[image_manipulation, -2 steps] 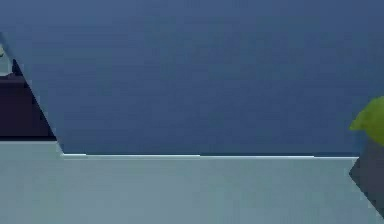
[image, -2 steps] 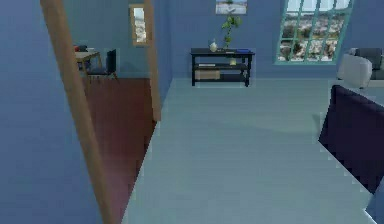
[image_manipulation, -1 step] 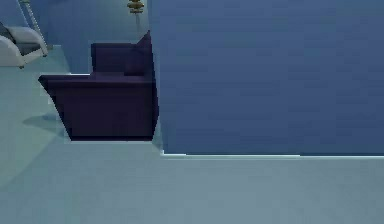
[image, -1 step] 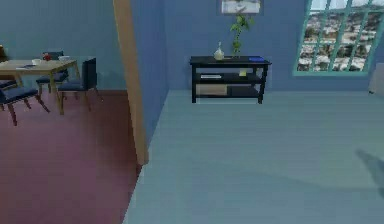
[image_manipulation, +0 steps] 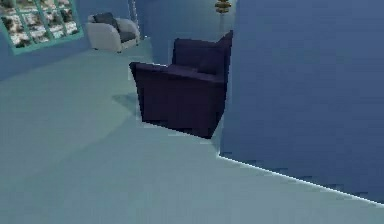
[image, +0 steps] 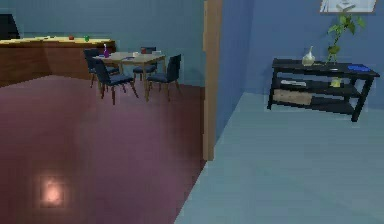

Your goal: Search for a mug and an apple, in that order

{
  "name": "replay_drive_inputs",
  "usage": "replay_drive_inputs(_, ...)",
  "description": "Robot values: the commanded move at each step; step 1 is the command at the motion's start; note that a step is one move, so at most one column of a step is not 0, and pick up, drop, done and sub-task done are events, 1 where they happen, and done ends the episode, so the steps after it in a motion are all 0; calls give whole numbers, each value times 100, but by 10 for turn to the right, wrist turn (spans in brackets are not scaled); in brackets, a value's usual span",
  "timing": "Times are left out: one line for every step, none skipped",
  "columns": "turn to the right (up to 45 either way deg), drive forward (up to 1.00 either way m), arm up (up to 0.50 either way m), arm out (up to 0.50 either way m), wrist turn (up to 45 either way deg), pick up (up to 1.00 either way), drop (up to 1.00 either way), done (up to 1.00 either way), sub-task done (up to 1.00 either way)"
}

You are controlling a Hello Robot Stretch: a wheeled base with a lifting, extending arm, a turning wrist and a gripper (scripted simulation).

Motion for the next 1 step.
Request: replay_drive_inputs(0, 10, 0, 0, 0, 0, 0, 0, 0)
